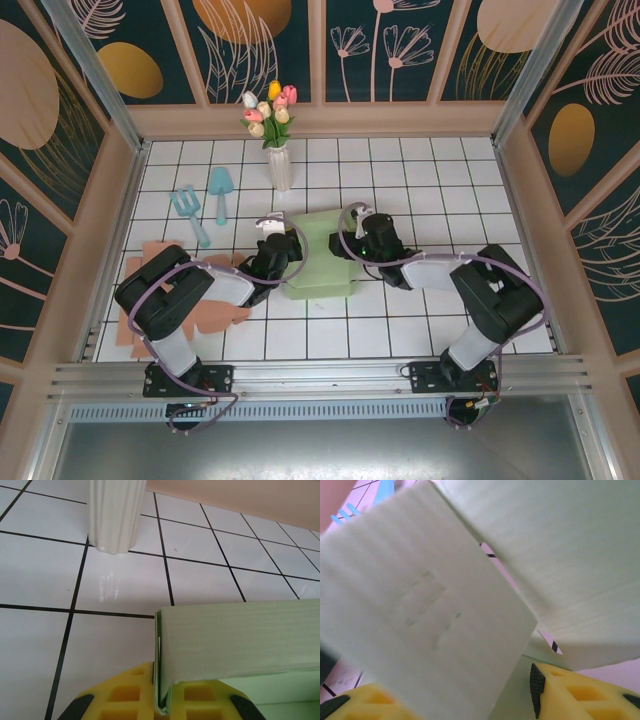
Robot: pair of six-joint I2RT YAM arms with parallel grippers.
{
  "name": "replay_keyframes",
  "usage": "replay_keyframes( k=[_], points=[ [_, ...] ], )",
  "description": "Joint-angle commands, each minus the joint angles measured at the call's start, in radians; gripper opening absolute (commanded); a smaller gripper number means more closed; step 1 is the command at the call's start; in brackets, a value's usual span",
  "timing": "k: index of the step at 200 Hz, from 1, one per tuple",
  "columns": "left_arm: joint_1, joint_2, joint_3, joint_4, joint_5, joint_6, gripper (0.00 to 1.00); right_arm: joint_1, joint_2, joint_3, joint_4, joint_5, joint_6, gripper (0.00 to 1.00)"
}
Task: Fold the paper box
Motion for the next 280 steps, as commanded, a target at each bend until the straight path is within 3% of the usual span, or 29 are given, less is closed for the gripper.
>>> replay_keyframes(
  k=[1, 56, 79, 96, 119, 170, 192, 230, 280],
  points=[
    [-0.005, 0.029, -0.024, -0.033, -0.014, 0.012, 0.00, 0.042, -0.097, -0.001, -0.133, 0.136, -0.066, 0.54],
    [-0.005, -0.004, -0.030, -0.011, -0.029, 0.081, 0.00, 0.081, -0.274, -0.011, -0.334, 0.282, -0.093, 0.54],
    [-0.004, -0.017, -0.043, -0.001, -0.045, 0.104, 0.00, 0.088, -0.372, 0.040, -0.467, 0.432, -0.121, 0.54],
    [-0.005, -0.017, -0.068, 0.030, -0.042, 0.118, 0.00, 0.085, -0.455, 0.062, -0.544, 0.535, -0.185, 0.56],
    [-0.004, -0.061, -0.115, 0.099, -0.007, 0.143, 0.00, 0.074, -0.515, 0.074, -0.600, 0.578, -0.327, 0.58],
    [-0.005, -0.110, -0.228, 0.252, 0.085, 0.189, 0.00, 0.064, -0.510, 0.000, -0.522, 0.291, -0.562, 0.58],
    [-0.005, -0.136, -0.281, 0.329, 0.117, 0.202, 0.00, 0.064, -0.498, -0.032, -0.471, 0.286, -0.572, 0.57],
    [-0.005, -0.148, -0.280, 0.309, 0.100, 0.212, 0.00, 0.063, -0.498, -0.063, -0.466, 0.273, -0.599, 0.57],
    [-0.004, -0.140, -0.275, 0.322, 0.123, 0.203, 0.00, 0.065, -0.453, -0.091, -0.403, 0.144, -0.635, 0.56]
  ],
)
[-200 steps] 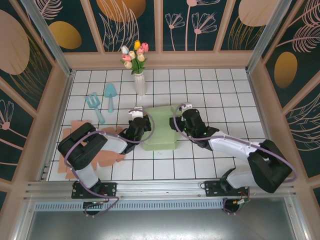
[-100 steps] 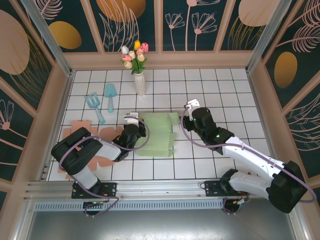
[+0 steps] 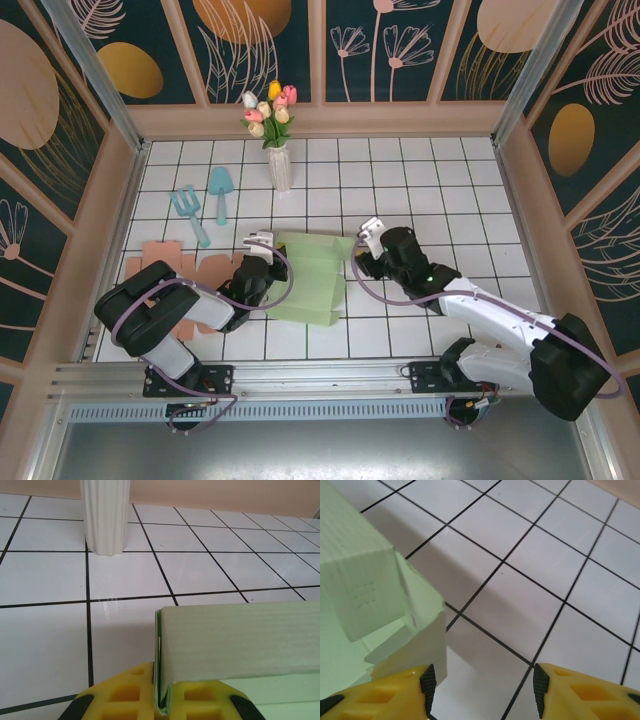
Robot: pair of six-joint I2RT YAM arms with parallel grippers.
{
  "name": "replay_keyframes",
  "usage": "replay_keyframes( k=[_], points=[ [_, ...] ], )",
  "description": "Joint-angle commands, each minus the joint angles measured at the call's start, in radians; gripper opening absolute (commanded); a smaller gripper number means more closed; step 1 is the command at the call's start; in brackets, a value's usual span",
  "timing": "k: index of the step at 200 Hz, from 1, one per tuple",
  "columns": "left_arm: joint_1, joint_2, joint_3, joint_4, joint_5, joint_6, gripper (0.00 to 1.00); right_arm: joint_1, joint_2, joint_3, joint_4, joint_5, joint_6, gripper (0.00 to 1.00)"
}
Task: Fold the paper box
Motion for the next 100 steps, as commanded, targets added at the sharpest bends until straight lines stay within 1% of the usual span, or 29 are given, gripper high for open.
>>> replay_keyframes(
  k=[1, 16, 56, 76, 100],
  points=[
    [-0.002, -0.011, 0.004, 0.052, 0.031, 0.003, 0.00, -0.001, 0.025, -0.017, 0.070, -0.096, -0.035, 0.56],
    [-0.003, -0.011, 0.005, 0.053, 0.041, -0.001, 0.00, -0.001, 0.038, -0.027, 0.096, -0.128, -0.037, 0.56],
    [-0.003, -0.021, 0.005, 0.051, 0.053, 0.000, 0.00, -0.002, 0.078, -0.043, 0.162, -0.127, -0.038, 0.55],
    [-0.003, -0.024, 0.005, 0.050, 0.059, -0.005, 0.00, -0.001, 0.100, -0.039, 0.180, -0.168, -0.028, 0.53],
    [-0.001, -0.025, 0.004, 0.048, 0.057, -0.011, 0.00, 0.000, 0.124, -0.034, 0.202, -0.179, -0.006, 0.50]
  ],
)
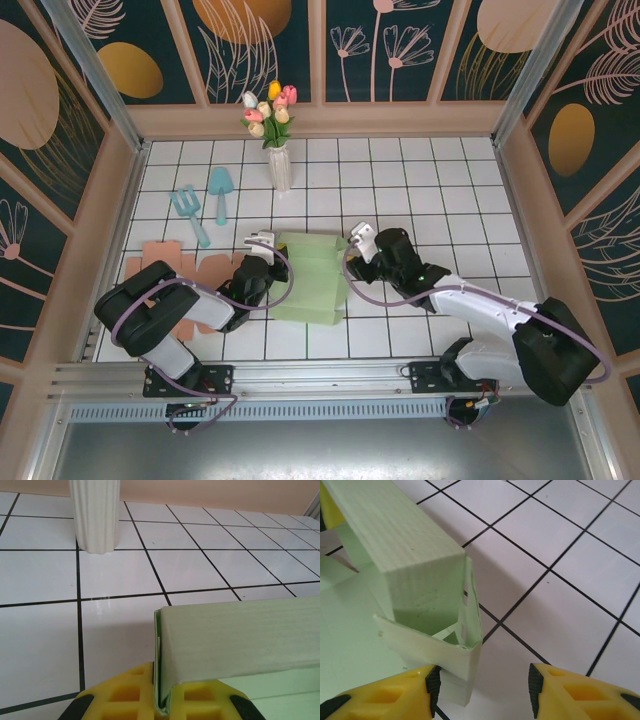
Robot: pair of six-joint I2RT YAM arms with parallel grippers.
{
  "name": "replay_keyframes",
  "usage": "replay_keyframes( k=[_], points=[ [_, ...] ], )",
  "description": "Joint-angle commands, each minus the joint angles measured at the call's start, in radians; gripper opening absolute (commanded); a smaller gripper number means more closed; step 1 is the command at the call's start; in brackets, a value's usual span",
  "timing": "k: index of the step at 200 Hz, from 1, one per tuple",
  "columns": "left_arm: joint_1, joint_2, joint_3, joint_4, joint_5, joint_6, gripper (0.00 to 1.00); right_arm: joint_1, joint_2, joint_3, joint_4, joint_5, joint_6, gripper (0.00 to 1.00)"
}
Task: Fold the paper box
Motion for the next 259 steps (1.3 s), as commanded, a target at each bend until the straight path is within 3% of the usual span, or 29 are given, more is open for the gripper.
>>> replay_keyframes(
  k=[1, 118, 224, 259],
  points=[
    [-0.002, -0.024, 0.004, 0.048, 0.026, -0.010, 0.00, 0.000, 0.028, -0.006, 0.067, -0.040, 0.017, 0.50],
    [-0.003, -0.021, 0.040, -0.013, -0.002, -0.086, 0.00, 0.080, 0.102, 0.030, 0.206, -0.034, 0.168, 0.37],
    [-0.004, -0.018, 0.051, -0.035, 0.039, -0.125, 0.00, 0.193, 0.259, 0.092, 0.384, 0.345, 0.261, 0.33],
    [-0.006, -0.020, 0.053, -0.041, 0.068, -0.149, 0.00, 0.201, 0.295, 0.090, 0.441, 0.438, 0.258, 0.25]
  ],
)
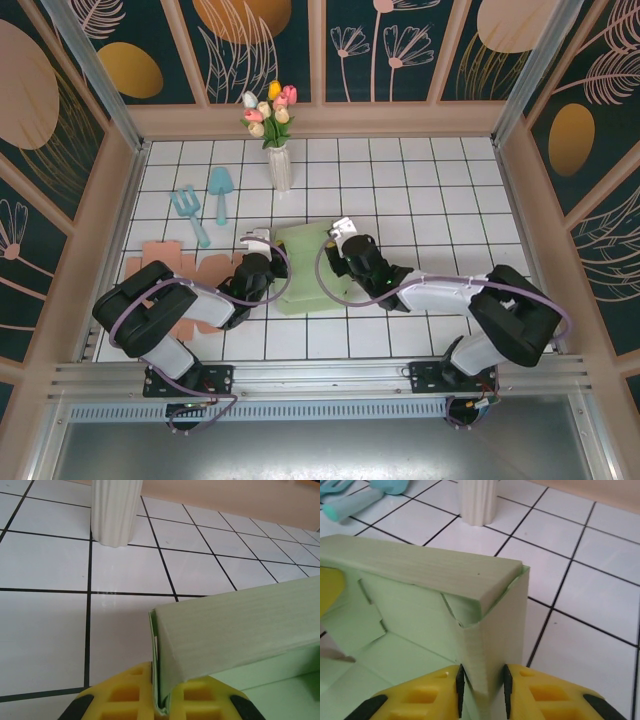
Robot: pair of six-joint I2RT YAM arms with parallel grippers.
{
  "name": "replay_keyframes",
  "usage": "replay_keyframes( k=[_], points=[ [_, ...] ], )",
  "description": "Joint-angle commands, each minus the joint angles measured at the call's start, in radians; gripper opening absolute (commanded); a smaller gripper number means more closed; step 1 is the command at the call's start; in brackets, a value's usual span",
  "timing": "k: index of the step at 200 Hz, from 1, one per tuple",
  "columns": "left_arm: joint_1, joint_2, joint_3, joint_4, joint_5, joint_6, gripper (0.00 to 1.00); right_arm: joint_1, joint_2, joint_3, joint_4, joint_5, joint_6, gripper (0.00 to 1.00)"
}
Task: Fold the paper box
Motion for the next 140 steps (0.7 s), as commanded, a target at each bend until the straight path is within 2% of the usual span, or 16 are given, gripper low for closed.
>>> replay_keyframes(
  k=[1, 22, 51, 87, 110, 140],
  points=[
    [-0.015, -0.011, 0.025, 0.026, 0.094, -0.028, 0.00, 0.016, 0.033, 0.024, 0.123, 0.094, 0.016, 0.25],
    [-0.017, -0.018, 0.040, -0.013, 0.082, -0.065, 0.00, 0.026, 0.075, 0.038, 0.142, 0.165, 0.002, 0.23],
    [-0.018, -0.030, 0.088, -0.146, 0.016, -0.157, 0.00, 0.045, 0.134, 0.058, 0.167, 0.264, -0.028, 0.21],
    [-0.024, -0.067, 0.104, -0.246, -0.076, -0.253, 0.00, 0.081, 0.207, 0.112, 0.135, 0.546, -0.076, 0.18],
    [-0.023, -0.098, 0.108, -0.307, -0.120, -0.315, 0.00, 0.077, 0.216, 0.121, 0.107, 0.648, -0.038, 0.19],
    [-0.033, -0.116, 0.114, -0.332, -0.142, -0.331, 0.00, 0.071, 0.222, 0.176, -0.029, 0.767, 0.052, 0.19]
  ],
)
